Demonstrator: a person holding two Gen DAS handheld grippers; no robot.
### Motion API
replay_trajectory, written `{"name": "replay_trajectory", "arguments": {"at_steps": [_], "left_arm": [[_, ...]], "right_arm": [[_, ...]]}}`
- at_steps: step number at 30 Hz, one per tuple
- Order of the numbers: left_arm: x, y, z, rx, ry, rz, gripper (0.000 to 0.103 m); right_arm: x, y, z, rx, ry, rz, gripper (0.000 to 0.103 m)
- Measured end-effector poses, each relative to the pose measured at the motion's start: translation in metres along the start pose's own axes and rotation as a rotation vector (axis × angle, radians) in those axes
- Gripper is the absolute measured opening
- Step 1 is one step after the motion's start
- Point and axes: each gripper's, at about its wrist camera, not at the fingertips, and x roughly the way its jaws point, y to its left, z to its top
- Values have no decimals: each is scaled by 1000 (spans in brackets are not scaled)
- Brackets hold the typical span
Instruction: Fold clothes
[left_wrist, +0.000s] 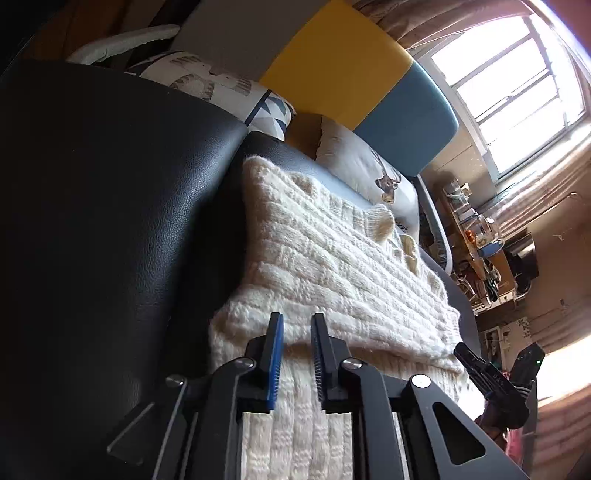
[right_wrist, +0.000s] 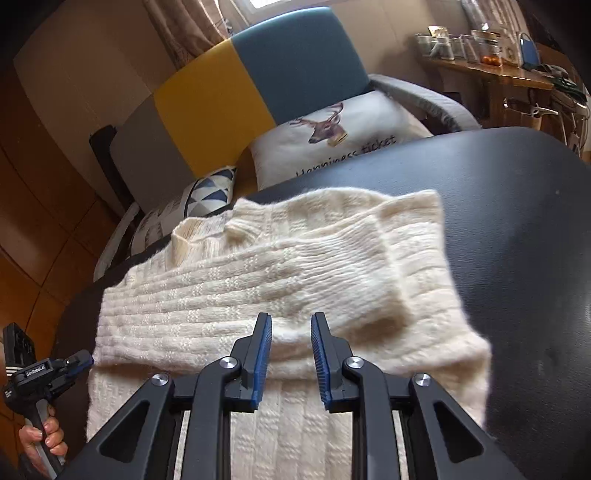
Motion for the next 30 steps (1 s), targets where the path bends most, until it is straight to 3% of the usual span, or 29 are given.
{"name": "replay_trajectory", "arguments": {"at_steps": [1,2,11,14,16,20,22,23,30], "left_arm": [[-7,0,-8,5,3,-4,36],[-13,1,-16,11,8,6,39],[-69,29,-114,43,84,88,48],[-86,39,-139,37,92,71,49],[-94,41,-151,40,100,49,55],[-104,40,-168,72,122,-19,66],[-104,34,-173,101,122,-32,79],[-105,31,-175,115,123,-38,80],[-106,18,-190,204,78,-15,87]], "right_arm": [[-13,-8,-4,15,-8,9,22],[-25,-16,-9,24,-8,8,22],[-125,-112,-101,281,127,122,28],[-148,-144,-140,391,180,199,33],[-153,-156,-165,441,233,263,33],[-144,-150,-180,446,276,374,33],[-139,-146,-185,446,294,430,33],[-135,-141,-185,436,298,446,33],[-109,-100,-171,287,303,448,33]]}}
